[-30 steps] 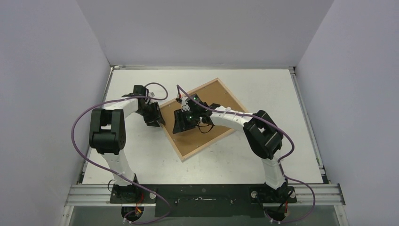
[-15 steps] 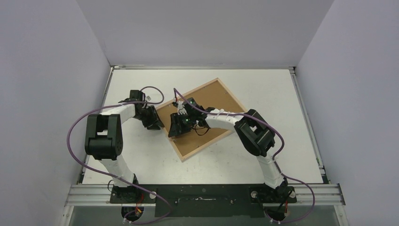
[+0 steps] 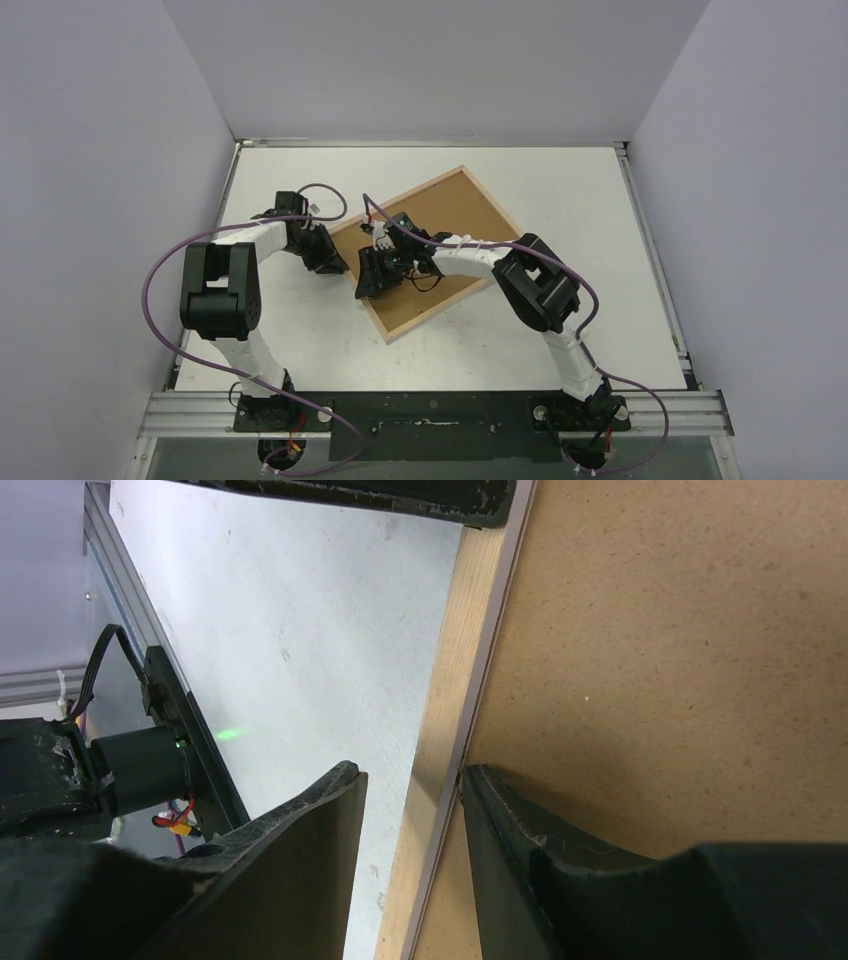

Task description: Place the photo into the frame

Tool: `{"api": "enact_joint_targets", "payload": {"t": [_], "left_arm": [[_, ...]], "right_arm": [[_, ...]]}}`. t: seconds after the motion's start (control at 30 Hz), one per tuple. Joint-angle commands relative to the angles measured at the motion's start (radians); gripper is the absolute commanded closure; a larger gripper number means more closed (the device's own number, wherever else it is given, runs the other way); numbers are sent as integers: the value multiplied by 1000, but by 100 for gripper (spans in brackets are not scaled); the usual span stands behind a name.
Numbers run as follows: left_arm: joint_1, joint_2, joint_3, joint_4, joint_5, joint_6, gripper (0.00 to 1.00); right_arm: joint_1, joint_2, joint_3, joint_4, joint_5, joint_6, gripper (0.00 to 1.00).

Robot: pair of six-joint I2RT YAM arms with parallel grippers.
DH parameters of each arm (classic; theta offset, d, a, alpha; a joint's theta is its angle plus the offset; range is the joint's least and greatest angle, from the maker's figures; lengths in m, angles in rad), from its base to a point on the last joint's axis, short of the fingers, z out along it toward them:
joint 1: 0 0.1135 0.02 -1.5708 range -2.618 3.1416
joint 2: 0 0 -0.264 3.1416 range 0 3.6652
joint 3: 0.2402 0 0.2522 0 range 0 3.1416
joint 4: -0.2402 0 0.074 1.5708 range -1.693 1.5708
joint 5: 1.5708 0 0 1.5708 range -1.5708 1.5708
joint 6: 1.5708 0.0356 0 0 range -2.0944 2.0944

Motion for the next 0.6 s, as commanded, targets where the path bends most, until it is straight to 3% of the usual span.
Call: {"api": "enact_joint_targets", "payload": {"t": [0.0,0.27,0.57], "left_arm": [[2,-16,-9,17,-56,-5,85],[2,-3,7,-3,-72,0,85],[2,-1,8,-20,-94,-2,85]], "right_arm": [[16,20,12,10,-36,-30,59],[16,18,8,-32,-57,-64,60],[22,39,66,-227,-165,-274,59]]}}
